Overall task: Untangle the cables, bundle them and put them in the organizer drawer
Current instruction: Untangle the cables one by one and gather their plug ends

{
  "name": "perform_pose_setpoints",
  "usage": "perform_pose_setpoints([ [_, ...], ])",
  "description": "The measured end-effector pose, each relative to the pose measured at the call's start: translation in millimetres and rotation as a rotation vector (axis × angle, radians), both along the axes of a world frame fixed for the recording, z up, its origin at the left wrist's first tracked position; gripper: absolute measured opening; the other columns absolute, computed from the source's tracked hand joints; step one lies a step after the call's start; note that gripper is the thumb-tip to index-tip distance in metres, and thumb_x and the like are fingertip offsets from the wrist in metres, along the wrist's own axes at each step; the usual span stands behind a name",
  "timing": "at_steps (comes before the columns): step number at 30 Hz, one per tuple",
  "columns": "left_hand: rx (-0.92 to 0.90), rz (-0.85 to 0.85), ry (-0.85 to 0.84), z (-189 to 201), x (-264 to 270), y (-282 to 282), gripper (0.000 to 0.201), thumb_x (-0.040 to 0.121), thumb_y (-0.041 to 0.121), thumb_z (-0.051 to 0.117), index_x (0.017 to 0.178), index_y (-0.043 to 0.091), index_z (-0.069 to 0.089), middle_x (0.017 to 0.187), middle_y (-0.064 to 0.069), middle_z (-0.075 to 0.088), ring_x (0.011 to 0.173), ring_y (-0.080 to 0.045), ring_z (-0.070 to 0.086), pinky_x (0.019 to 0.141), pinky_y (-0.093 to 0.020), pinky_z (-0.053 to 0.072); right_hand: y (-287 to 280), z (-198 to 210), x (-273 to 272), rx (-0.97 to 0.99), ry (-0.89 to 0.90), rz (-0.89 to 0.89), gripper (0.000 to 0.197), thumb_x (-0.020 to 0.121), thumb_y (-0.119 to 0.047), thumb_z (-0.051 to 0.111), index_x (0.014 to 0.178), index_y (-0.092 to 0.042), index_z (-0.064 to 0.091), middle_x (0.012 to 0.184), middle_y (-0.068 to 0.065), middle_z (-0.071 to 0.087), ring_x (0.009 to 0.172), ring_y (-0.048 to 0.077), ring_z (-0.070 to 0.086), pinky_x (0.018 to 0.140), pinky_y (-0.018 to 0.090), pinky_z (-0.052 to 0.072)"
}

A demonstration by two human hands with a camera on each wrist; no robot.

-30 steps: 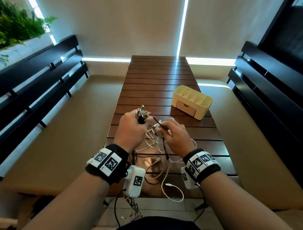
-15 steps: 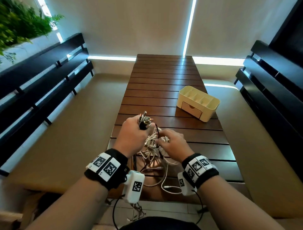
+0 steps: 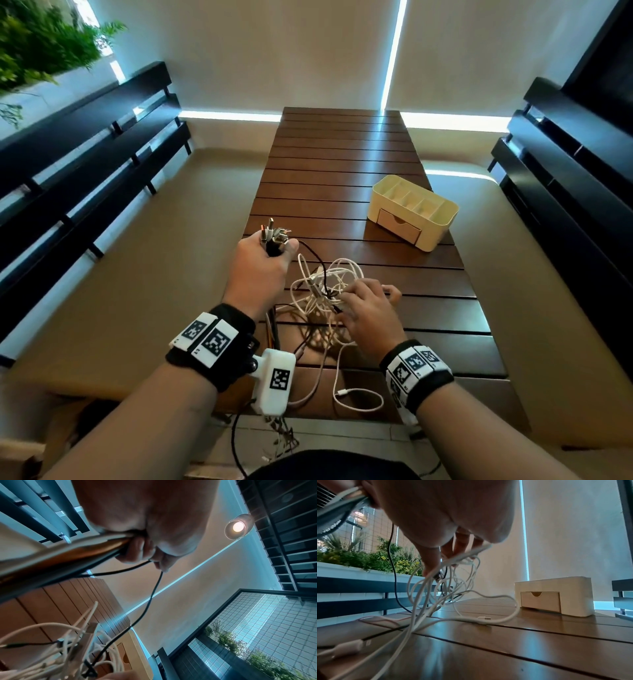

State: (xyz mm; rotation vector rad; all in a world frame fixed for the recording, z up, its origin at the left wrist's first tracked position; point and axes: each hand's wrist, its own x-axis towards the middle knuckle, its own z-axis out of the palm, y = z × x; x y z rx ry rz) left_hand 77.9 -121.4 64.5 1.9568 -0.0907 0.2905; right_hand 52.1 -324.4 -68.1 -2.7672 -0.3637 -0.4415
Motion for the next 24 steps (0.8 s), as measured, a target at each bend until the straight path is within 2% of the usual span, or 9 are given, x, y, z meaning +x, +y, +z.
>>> perform_pose_setpoints([
  [2, -0.011, 0.014, 0.004, 1, 1, -1, 0.038, 0.094, 0.02, 0.069, 0.062, 0.02, 0.048, 0.054, 0.011, 0.042, 0.044, -0.002, 0.04, 0.047, -0.012, 0.033, -1, -2, -2, 0.001, -0.036, -0.012, 0.025, 0.078, -0.027, 0.076, 0.103, -0.025, 0.07, 0.108, -0.01, 0.06, 0.114, 0.016, 0.047, 0.097, 0.045, 0.041],
  [7, -0.032, 0.043, -0.008, 5, 3, -2, 0.033, 0.094, 0.021, 0.068, 0.065, 0.016, 0.052, 0.058, 0.007, 0.044, 0.046, -0.001, 0.041, 0.048, -0.01, 0.035, 0, -1, -10, -0.042, -0.13, 0.001, 0.028, 0.072, -0.023, 0.077, 0.098, -0.029, 0.067, 0.093, -0.01, 0.064, 0.106, 0.02, 0.05, 0.09, 0.043, 0.03],
  [11, -0.006, 0.02, -0.018, 7, 1, -4, 0.03, 0.094, 0.023, 0.069, 0.068, 0.013, 0.056, 0.057, 0.008, 0.046, 0.047, -0.001, 0.043, 0.049, -0.011, 0.035, 7, 3, -9, 0.039, 0.014, -0.015, 0.051, 0.075, -0.026, 0.076, 0.119, -0.035, 0.051, 0.093, -0.012, 0.065, 0.101, 0.017, 0.05, 0.087, 0.047, 0.042],
  [13, -0.011, -0.001, -0.02, 8, 0, -5, 0.03, 0.094, 0.022, 0.068, 0.068, 0.014, 0.056, 0.057, 0.008, 0.046, 0.047, -0.001, 0.043, 0.049, -0.01, 0.035, 9, 5, -9, 0.014, 0.015, -0.006, 0.048, 0.076, -0.029, 0.075, 0.119, -0.034, 0.055, 0.095, -0.012, 0.065, 0.101, 0.016, 0.05, 0.088, 0.045, 0.039],
  [16, 0.008, 0.009, -0.01, 10, -2, -2, 0.028, 0.094, 0.023, 0.068, 0.07, 0.013, 0.058, 0.058, 0.007, 0.047, 0.047, 0.0, 0.044, 0.048, -0.01, 0.035, 6, 4, -11, -0.05, -0.119, 0.011, 0.037, 0.072, -0.025, 0.08, 0.106, -0.029, 0.067, 0.092, -0.011, 0.063, 0.096, 0.018, 0.053, 0.086, 0.037, 0.029],
  [19, -0.008, 0.04, 0.001, 9, 2, 3, 0.03, 0.095, 0.023, 0.067, 0.068, 0.015, 0.056, 0.057, 0.008, 0.045, 0.046, 0.001, 0.044, 0.048, -0.01, 0.034, 6, 4, -15, -0.113, -0.241, 0.007, 0.037, 0.067, -0.02, 0.083, 0.101, -0.027, 0.07, 0.09, -0.009, 0.064, 0.09, 0.019, 0.056, 0.082, 0.034, 0.025],
  [21, -0.035, 0.063, 0.011, 7, 7, 6, 0.03, 0.094, 0.022, 0.068, 0.067, 0.016, 0.055, 0.057, 0.008, 0.045, 0.044, 0.0, 0.043, 0.049, -0.014, 0.034, 6, 5, -16, -0.117, -0.283, 0.015, 0.036, 0.067, -0.02, 0.083, 0.1, -0.027, 0.071, 0.089, -0.009, 0.065, 0.088, 0.019, 0.058, 0.08, 0.035, 0.024],
  [24, -0.118, 0.122, 0.027, 6, 12, 16, 0.024, 0.093, 0.023, 0.069, 0.07, 0.022, 0.062, 0.06, 0.009, 0.051, 0.051, -0.003, 0.045, 0.063, -0.029, 0.043, 5, 6, -17, -0.092, -0.269, 0.03, 0.022, 0.076, -0.027, 0.074, 0.098, -0.028, 0.072, 0.088, -0.011, 0.064, 0.088, 0.018, 0.058, 0.081, 0.036, 0.024],
])
